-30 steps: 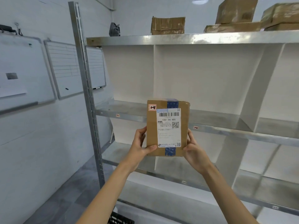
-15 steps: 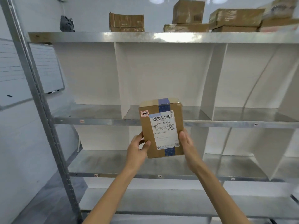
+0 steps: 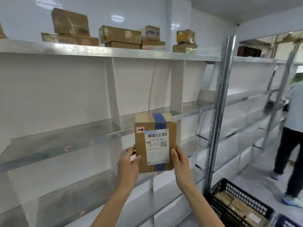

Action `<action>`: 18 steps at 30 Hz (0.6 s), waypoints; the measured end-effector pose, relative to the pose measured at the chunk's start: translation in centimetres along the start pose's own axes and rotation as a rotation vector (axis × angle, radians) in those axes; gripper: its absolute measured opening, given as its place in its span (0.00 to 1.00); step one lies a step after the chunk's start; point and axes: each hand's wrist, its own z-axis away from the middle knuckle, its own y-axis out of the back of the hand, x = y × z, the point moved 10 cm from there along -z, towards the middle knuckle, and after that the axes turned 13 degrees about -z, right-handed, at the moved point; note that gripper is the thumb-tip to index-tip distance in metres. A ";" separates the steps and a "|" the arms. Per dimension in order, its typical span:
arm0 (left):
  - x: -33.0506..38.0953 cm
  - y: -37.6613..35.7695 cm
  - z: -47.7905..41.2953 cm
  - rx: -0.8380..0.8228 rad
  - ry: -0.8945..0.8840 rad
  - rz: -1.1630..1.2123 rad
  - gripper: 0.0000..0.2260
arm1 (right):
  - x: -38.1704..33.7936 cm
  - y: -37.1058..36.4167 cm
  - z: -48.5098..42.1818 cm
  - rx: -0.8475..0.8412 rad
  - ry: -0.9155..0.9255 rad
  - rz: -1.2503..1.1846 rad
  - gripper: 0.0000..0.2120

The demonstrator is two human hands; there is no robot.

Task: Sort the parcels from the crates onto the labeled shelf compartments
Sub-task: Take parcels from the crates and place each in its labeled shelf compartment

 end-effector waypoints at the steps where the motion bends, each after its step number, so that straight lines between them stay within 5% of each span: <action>1: 1.1 -1.9 -0.3 -0.021 -0.011 -0.003 0.17 | -0.4 2.0 -0.5 0.034 0.001 0.025 0.14; 18: 16.0 -29.4 -7.6 -0.135 -0.108 0.159 0.14 | -4.4 30.3 -15.2 0.145 -0.027 0.031 0.13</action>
